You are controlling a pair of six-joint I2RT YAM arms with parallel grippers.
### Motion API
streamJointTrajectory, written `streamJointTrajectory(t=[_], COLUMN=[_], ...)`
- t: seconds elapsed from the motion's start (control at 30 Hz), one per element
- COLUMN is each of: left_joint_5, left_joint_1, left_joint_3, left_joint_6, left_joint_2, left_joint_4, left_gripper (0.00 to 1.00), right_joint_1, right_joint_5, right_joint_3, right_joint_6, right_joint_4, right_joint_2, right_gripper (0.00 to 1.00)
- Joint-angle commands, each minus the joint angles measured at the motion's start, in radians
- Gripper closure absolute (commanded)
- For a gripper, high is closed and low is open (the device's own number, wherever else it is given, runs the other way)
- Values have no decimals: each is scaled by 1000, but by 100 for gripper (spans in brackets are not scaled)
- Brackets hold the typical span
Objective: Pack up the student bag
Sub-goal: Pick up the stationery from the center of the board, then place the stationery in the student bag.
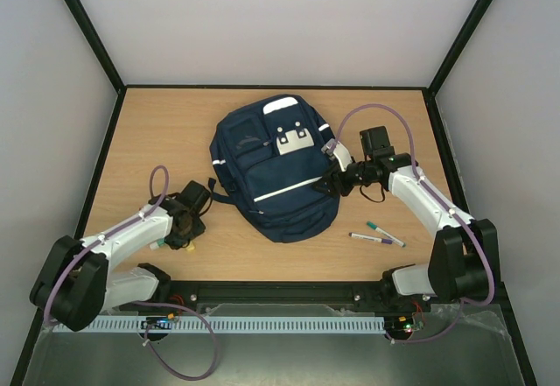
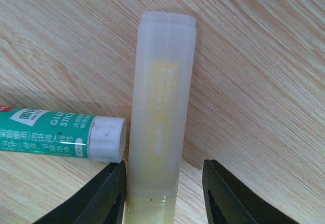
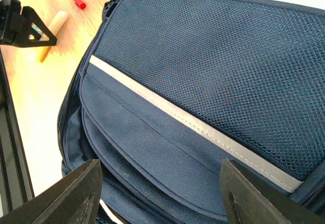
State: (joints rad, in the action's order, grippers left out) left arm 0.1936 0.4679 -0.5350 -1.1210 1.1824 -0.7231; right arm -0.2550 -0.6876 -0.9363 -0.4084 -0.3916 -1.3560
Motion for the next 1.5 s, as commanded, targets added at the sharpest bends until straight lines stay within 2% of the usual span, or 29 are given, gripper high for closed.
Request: streamJointTrajectory(t=[0.0, 0.1, 0.33, 0.53, 0.8, 0.93, 1.07, 1.3, 1.47], left_joint_5=[-10, -12, -37, -45, -56, -102, -151, -158, -149], left_joint_1=[-6, -6, -5, 2, 152, 232, 282, 366, 379], left_joint_3=[15, 19, 31, 17, -92, -128, -125, -125, -104], left_joint_6=[18, 24, 39, 49, 107, 201, 249, 280, 293], left_joint_2=[24, 31, 39, 11, -30, -32, -37, -83, -130], left_joint_4=[15, 24, 44, 29, 25, 83, 164, 271, 284], left_gripper=[57, 58, 70, 73, 80, 91, 95, 94, 94], right_joint_1=[-4, -4, -4, -4, -21, -106, -207, -412, -492], right_joint_5=[-25, -26, -27, -31, -41, 128, 293, 632, 775], right_joint_3=[4, 3, 2, 0, -21, -23, -30, -26, -15], right_joint_6=[-18, -18, -21, -20, -66, -167, -223, -349, -411], right_joint_4=[-42, -43, -47, -49, -84, -109, -123, -87, -41], right_joint_2=[-8, -9, -14, -16, 8, 44, 47, 20, -11], right_gripper=[36, 36, 36, 36, 36, 36, 36, 35, 36])
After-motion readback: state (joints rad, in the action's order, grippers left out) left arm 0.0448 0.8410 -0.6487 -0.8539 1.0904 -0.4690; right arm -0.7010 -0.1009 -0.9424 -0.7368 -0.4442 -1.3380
